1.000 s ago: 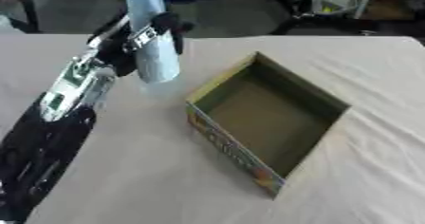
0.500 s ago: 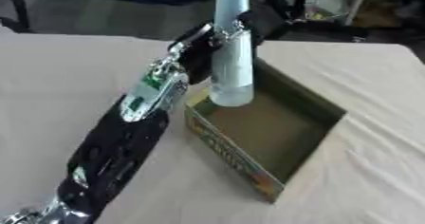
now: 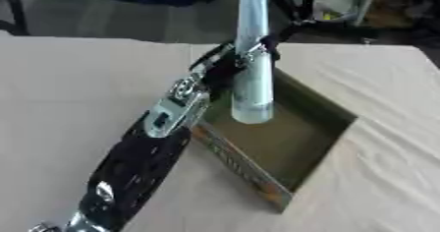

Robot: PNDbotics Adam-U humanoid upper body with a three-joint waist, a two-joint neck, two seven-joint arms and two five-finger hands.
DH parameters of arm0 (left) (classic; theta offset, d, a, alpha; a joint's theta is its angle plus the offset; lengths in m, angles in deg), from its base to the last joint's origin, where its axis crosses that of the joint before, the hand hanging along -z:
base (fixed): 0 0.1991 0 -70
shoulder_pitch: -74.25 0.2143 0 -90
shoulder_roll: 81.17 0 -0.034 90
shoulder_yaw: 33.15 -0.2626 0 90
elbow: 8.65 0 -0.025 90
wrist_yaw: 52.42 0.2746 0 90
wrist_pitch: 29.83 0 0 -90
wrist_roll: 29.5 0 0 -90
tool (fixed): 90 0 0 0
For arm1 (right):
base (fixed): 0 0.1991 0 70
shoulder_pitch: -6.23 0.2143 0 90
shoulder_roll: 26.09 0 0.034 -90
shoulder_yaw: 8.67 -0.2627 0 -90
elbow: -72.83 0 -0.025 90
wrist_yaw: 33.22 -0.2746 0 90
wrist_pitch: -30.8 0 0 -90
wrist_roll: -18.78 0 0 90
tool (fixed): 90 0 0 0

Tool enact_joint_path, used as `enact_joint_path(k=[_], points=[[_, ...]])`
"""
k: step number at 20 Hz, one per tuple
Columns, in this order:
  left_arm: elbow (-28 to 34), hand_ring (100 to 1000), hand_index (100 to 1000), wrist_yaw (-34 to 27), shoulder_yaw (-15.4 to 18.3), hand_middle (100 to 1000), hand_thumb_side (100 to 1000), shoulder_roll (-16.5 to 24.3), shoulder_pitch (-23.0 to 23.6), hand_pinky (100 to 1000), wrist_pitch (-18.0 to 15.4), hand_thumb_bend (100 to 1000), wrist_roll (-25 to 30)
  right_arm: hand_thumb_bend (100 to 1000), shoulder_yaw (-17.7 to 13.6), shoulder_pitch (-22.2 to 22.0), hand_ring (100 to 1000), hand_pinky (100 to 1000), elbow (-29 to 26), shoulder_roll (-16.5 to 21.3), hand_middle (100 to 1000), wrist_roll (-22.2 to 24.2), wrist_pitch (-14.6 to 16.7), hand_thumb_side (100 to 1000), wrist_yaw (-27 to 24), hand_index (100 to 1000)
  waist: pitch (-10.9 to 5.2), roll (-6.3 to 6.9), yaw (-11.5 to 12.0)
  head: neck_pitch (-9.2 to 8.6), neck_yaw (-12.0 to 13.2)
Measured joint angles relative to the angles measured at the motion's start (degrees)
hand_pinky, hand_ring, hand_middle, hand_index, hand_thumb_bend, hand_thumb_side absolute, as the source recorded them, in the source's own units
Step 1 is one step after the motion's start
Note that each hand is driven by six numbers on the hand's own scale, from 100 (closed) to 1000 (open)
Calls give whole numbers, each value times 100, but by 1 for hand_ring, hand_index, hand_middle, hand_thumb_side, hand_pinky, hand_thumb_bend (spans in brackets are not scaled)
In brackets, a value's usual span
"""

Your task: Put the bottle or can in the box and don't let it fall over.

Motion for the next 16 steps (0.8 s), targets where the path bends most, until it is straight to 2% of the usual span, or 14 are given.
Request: enact_joint_path(k=[1, 2, 3, 5, 8, 10, 13, 16], points=[[-1, 910, 747, 72, -2, 835, 338, 0, 0, 1000, -86, 365, 65, 100, -6, 0, 1000, 1000, 0, 1, 797, 34, 1, 720, -42, 984, 0, 6, 1, 1, 0], [4, 910, 747, 146, -4, 835, 338, 1, -1, 1000, -175, 365, 137, 100, -18, -1, 1000, 1000, 0, 2, 797, 64, 5, 720, -79, 984, 0, 11, 2, 8, 0], [28, 944, 792, 228, -3, 867, 434, 4, -2, 1000, -264, 498, 217, 100, -33, -5, 1000, 1000, 0, 3, 796, 92, 9, 721, -104, 984, 0, 13, 6, 21, 0], [127, 944, 802, 407, -1, 857, 501, 14, -7, 1000, -445, 616, 392, 100, -36, -12, 1000, 1000, 0, 4, 796, 130, 16, 722, -148, 982, 0, 13, 11, 28, -5], [214, 957, 817, 666, 7, 879, 518, 76, -29, 1000, -712, 658, 621, 100, -37, -20, 1000, 1000, 0, 11, 795, 171, 29, 725, -184, 982, -1, 14, 39, 31, -12], [181, 954, 807, 843, 43, 870, 517, 111, -32, 1000, -894, 652, 728, 100, -38, -29, 1000, 1000, 0, 19, 795, 183, 32, 726, -202, 983, -3, 15, 43, 32, -25], [32, 935, 798, 1120, 108, 851, 499, 113, -26, 1000, -1135, 568, 758, 100, -53, -65, 1000, 1000, 0, 20, 793, 193, 38, 726, -218, 982, -8, 27, 78, 70, -60], [-14, 938, 800, 1384, 168, 860, 513, 150, 54, 1000, -1268, 546, 671, 100, -70, -94, 1000, 1000, 0, 36, 792, 194, 42, 725, -216, 980, -43, 71, 176, 95, -141]])
